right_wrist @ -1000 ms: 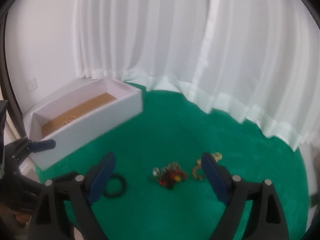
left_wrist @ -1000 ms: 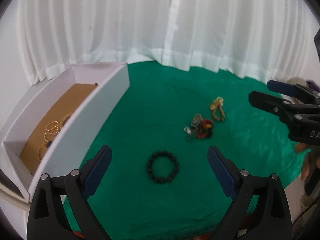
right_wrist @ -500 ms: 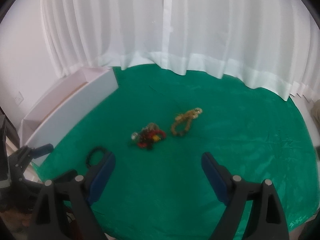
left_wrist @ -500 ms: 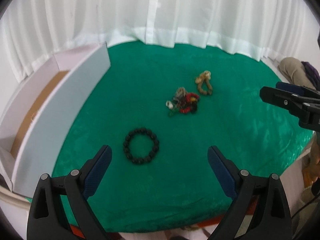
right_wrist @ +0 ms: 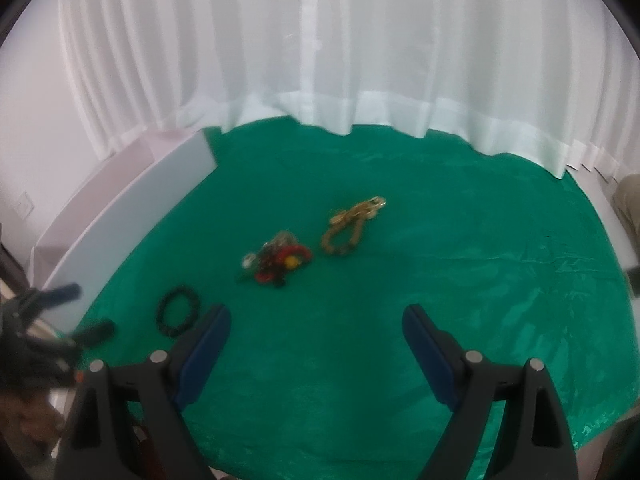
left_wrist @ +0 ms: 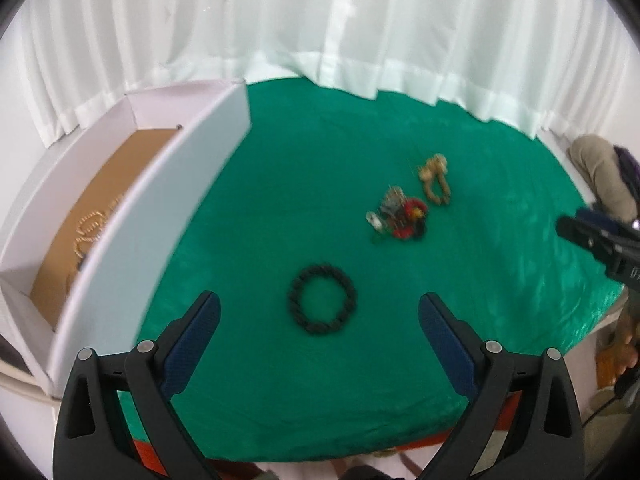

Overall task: Organize jewelry
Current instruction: 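Lower the left tool onto the black bead bracelet while the right tool approaches the red beads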

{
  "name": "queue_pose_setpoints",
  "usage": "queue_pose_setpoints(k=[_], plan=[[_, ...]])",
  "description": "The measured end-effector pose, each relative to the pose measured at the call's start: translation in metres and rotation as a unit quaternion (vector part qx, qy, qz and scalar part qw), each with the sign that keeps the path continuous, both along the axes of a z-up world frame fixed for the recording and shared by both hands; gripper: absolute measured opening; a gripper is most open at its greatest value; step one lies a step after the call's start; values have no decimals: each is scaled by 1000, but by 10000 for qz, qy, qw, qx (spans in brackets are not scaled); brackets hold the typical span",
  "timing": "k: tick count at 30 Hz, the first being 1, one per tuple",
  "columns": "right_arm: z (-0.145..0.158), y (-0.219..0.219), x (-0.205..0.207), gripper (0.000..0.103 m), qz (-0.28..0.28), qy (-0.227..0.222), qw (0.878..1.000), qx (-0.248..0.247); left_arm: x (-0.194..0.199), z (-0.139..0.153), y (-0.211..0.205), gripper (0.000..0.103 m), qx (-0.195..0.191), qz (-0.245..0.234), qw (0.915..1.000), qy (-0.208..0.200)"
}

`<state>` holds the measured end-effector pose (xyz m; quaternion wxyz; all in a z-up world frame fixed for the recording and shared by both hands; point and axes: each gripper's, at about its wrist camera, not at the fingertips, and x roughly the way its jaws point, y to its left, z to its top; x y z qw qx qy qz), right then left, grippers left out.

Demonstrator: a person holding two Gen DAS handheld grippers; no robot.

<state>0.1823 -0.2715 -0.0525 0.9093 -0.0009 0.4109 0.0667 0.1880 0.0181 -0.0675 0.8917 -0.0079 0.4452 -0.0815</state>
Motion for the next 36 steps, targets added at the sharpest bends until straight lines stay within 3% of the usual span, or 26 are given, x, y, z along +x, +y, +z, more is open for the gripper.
queue_pose_setpoints(k=[7, 16, 20, 25, 30, 32, 34, 36], plan=[[4, -12, 9, 89, -76, 98, 9999, 84, 23, 10, 29, 99, -201, 182, 9994, 228], [-20, -23, 21, 89, -104, 564, 9973, 465, 32, -46, -21, 98, -4, -347, 9976, 592], [-32, -24, 41, 89, 64, 951, 9911, 925, 46, -74, -45, 92, 383, -384, 9964, 650], [-51, -20, 73, 88, 200, 1458, 9716, 1854, 61, -108, -63, 86, 916, -270, 9931, 680], [-76, 3, 101, 66, 397, 1786, 9626, 1997, 64, -126, -70, 82, 904, -291, 9927, 746], [-91, 16, 113, 57, 486, 1923, 9628, 1837, 62, -127, -72, 79, 1000, -284, 9924, 657], [-105, 30, 124, 53, 534, 2022, 9658, 1535, 62, -128, -72, 64, 905, -312, 9928, 714], [-117, 42, 132, 49, 581, 2060, 9697, 1177, 63, -129, -67, 54, 633, -312, 9943, 798]])
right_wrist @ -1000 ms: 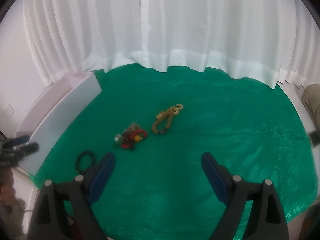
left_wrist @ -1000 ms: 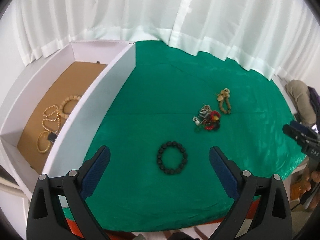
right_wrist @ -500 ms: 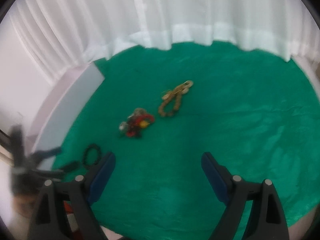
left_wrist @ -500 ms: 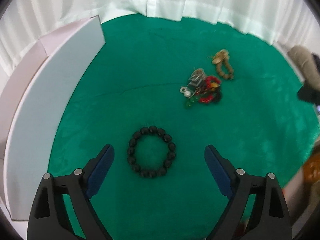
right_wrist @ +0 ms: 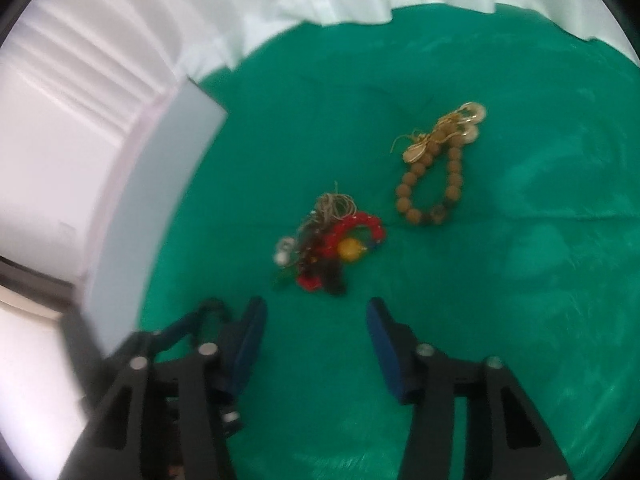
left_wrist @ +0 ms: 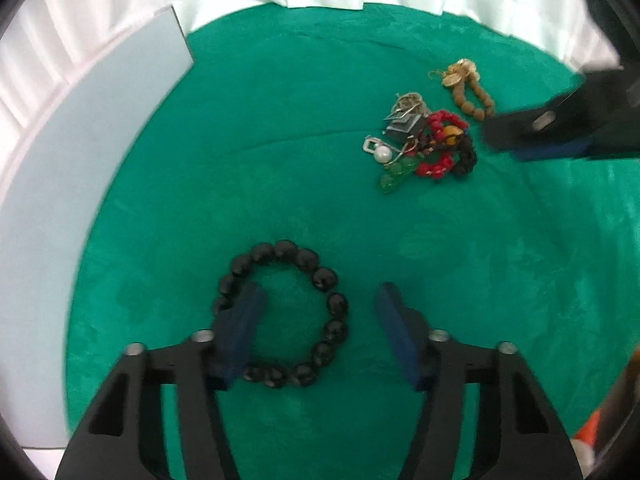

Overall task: Organize jewelry
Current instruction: 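Lower the left tool onto the black bead bracelet while the right tool approaches the red beads, then grasp the black bead bracelet with the left tool while the right tool grasps a small green pendant, then carry the black bracelet and green pendant into the white box and open both tools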

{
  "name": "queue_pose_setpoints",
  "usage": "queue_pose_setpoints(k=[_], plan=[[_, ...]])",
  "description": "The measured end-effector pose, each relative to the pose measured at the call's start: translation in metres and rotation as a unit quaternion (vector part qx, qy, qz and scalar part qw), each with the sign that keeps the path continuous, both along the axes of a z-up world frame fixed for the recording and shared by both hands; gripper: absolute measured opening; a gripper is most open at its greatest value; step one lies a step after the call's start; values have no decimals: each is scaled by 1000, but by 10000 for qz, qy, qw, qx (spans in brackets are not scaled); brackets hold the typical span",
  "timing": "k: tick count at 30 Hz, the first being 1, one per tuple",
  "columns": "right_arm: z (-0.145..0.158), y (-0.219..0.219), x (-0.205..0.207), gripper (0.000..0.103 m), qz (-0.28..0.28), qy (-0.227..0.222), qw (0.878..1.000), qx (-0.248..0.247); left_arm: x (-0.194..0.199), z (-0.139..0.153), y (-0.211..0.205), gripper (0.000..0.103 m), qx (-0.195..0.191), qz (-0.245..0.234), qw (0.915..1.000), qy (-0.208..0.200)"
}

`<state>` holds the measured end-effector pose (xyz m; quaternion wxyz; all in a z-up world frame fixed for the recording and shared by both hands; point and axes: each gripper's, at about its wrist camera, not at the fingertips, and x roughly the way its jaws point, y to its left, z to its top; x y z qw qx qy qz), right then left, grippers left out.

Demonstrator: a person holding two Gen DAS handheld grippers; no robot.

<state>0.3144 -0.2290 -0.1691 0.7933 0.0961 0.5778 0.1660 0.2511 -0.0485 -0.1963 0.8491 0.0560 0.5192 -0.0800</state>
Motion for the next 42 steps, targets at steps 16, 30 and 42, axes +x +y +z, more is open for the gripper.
queue_pose_setpoints(k=[16, 30, 42], plan=[[23, 10, -7, 12, 161, -413, 9990, 28, 8, 33, 46, 9, -1214, 123, 9924, 179], [88, 5, -44, 12, 450, -1074, 9930, 177, -12, 96, 78, 9, -1956, 523, 9789, -263], [107, 38, -58, 12, 922, -1193, 9884, 190, -35, 127, 85, 9, -1584, 600, 9836, -613]])
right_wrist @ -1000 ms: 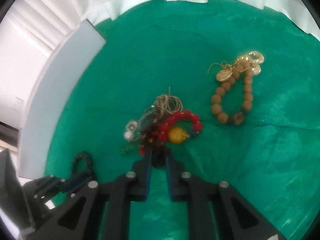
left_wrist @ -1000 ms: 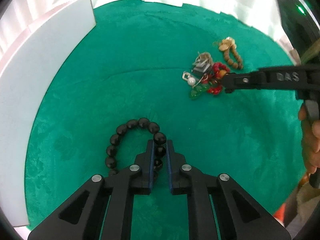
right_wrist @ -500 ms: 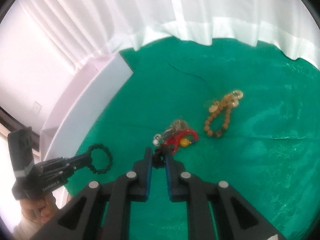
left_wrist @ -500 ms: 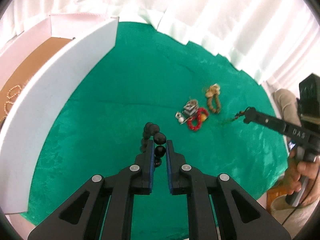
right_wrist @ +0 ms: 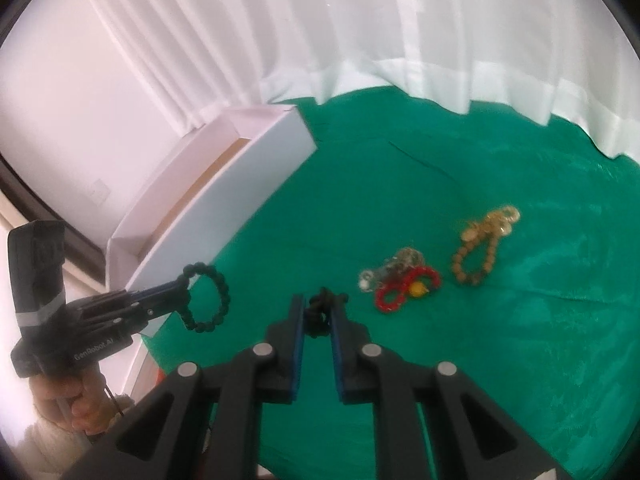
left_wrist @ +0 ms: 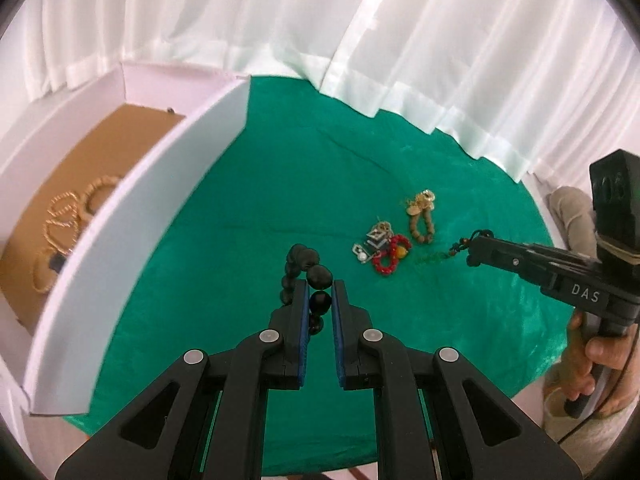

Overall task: Organize jewelry
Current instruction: 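Carry the black bracelet and green pendant into the white box and open both tools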

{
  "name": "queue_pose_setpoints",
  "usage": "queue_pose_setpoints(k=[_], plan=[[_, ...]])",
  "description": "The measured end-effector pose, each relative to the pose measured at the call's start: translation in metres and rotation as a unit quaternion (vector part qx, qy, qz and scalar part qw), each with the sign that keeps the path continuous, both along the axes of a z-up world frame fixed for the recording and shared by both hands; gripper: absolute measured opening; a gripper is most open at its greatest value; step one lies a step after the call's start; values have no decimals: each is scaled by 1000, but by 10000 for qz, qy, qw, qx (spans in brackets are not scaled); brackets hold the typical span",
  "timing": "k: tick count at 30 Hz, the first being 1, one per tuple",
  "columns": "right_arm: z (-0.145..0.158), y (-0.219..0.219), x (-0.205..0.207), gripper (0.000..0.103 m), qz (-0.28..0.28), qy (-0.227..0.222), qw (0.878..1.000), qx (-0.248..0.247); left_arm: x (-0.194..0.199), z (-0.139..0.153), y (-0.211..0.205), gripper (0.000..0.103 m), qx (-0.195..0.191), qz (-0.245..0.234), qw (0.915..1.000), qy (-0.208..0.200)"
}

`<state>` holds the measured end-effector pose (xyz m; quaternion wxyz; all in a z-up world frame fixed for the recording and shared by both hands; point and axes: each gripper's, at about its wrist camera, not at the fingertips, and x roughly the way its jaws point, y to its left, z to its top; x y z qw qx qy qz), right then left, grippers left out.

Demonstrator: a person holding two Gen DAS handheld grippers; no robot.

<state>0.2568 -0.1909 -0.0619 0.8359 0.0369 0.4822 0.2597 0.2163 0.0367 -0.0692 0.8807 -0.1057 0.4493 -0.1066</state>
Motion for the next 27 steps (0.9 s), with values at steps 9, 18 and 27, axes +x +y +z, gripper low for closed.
queue_pose_setpoints(k=[9, 18, 27], plan=[[15, 32, -2, 12, 309, -124, 9993, -142, -12, 27, 19, 9, 12, 156, 9996, -249], [43, 84, -1, 12, 850, -315, 9958, -105, -25, 66, 68, 9, -82, 306, 9982, -517], [72, 166, 10, 12, 1608, -457, 9858, 130, -31, 89, 159, 9, 92, 1145, 9904, -768]])
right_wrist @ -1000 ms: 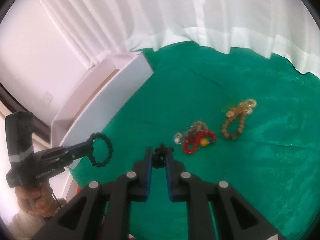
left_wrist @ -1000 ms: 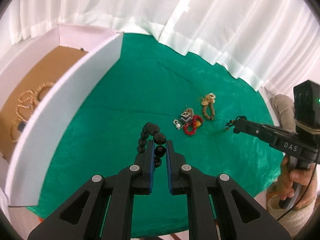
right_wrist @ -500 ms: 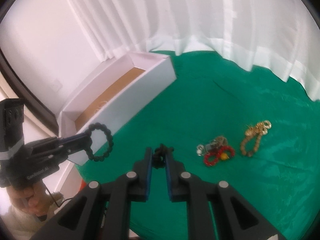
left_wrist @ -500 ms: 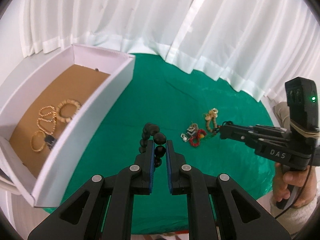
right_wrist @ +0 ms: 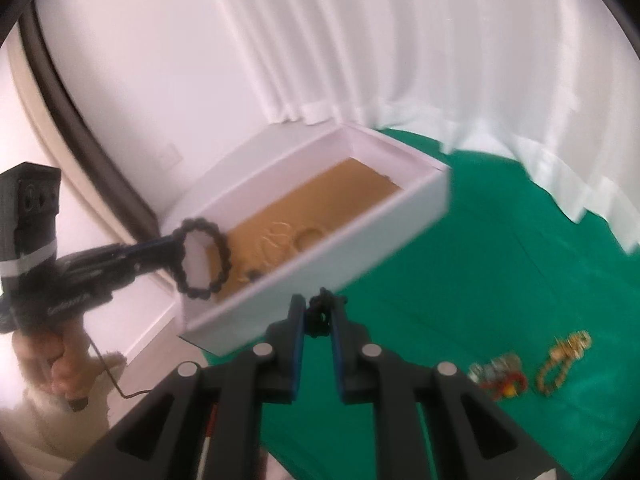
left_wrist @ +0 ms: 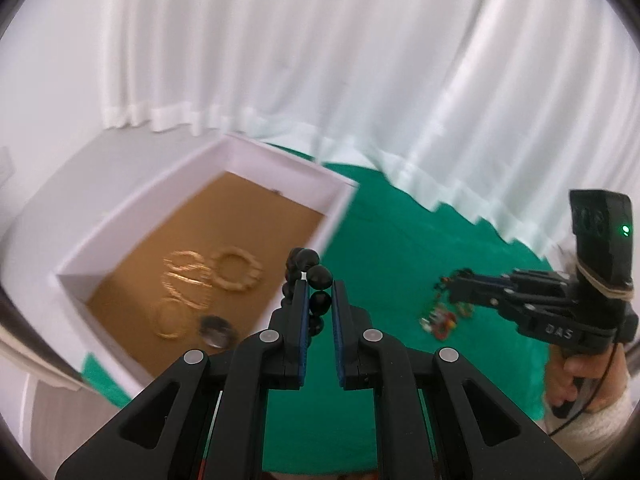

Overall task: Organize jewelry
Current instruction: 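Carry the black bracelet and green pendant into the white box and open both tools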

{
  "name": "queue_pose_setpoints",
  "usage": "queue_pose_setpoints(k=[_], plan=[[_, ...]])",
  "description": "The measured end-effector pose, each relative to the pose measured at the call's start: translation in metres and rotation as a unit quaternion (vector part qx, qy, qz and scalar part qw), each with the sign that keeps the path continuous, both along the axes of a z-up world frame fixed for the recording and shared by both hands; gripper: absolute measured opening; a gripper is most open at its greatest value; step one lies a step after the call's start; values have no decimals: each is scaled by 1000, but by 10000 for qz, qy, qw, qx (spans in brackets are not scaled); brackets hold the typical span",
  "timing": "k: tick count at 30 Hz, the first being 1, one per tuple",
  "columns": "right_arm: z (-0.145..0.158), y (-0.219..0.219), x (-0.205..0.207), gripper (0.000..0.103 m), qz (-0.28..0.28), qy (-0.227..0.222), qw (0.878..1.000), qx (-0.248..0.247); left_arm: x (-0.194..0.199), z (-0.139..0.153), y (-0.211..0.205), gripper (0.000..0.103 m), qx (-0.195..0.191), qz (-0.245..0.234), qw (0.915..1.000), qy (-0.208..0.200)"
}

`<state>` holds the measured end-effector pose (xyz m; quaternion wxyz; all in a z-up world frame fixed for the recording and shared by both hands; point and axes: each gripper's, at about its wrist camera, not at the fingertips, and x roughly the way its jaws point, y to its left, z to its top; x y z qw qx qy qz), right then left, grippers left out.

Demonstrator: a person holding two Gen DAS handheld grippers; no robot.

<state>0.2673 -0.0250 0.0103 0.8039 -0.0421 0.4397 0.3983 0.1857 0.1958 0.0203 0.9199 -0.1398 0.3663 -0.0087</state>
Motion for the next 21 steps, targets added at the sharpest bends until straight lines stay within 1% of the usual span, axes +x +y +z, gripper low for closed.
queue_pose_setpoints(k=[4, 10, 13, 14, 16, 21], plan=[[1, 47, 9, 12, 346, -16, 9994, -5, 6, -9, 47, 9, 55, 525, 9986, 97], [-9, 107, 23, 12, 732, 28, 9973, -81, 21, -33, 102, 9, 137, 1082, 9934, 369], [-19, 136, 31, 12, 863, 24, 9959, -285, 30, -46, 120, 9, 171, 1252, 9906, 529], [-25, 147, 35, 12, 896, -162, 9950, -406, 33, -50, 126, 9, 204, 1298, 9897, 573], [-38, 166, 43, 12, 957, -94, 9937, -583, 40, -58, 136, 9, 240, 1378, 9879, 676], [-71, 196, 60, 12, 958, 56, 9907, -962, 57, -83, 152, 9, 243, 1524, 9833, 962]])
